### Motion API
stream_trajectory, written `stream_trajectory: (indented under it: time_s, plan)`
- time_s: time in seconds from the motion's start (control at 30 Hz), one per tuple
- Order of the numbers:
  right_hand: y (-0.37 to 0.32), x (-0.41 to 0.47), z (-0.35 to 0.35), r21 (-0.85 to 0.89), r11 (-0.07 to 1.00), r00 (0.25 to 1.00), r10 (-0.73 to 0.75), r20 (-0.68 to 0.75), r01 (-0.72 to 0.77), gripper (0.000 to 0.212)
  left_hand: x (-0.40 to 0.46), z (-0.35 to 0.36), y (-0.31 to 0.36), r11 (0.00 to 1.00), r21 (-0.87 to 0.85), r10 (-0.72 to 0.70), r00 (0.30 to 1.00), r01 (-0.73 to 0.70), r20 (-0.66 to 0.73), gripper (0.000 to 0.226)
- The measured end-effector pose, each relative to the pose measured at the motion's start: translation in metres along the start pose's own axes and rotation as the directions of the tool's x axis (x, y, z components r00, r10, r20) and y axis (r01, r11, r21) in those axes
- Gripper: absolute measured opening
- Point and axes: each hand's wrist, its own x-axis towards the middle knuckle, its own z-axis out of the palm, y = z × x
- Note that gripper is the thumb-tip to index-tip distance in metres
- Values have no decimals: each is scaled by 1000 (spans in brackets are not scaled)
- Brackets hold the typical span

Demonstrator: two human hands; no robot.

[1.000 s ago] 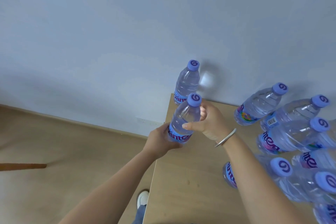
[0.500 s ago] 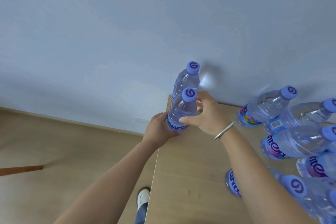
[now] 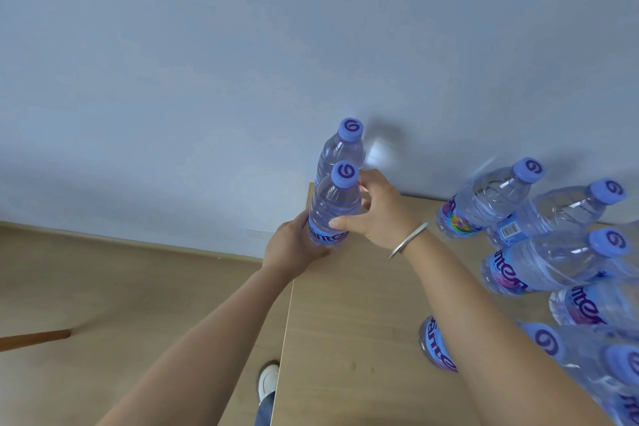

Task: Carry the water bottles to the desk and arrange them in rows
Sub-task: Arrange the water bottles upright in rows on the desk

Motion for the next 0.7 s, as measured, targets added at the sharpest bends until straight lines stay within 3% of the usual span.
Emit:
stream_trajectory:
  time_s: [0.2,0.33,0.5,0.57,0.63,0.7]
  plan:
    - [-9,-7,2,-42,997,997,72,-2,-72,55,-4,3,2,996,20,-89,996,89,21,70]
    - [-33,-41,16,-26,1000,971,-8,-239,1,68,-24,9,-3,978,150,-151,987,142,51,104]
    - [-39,-134,26,22,994,949,-93,-301,105,44,-78,32,6,950,313,-63,991,22,119,99]
    - [-36,-168,21,-55,983,892,-183,-412,177,33,-99,46,16,955,293,-9,982,-47,187,99]
    - [-30,-193,10,-204,953,786,-299,-541,222,30,-112,61,29,971,214,53,965,-110,257,98]
    - [-20,-207,-8,-327,931,665,-349,-660,165,35,-119,74,42,979,151,85,953,-134,291,99]
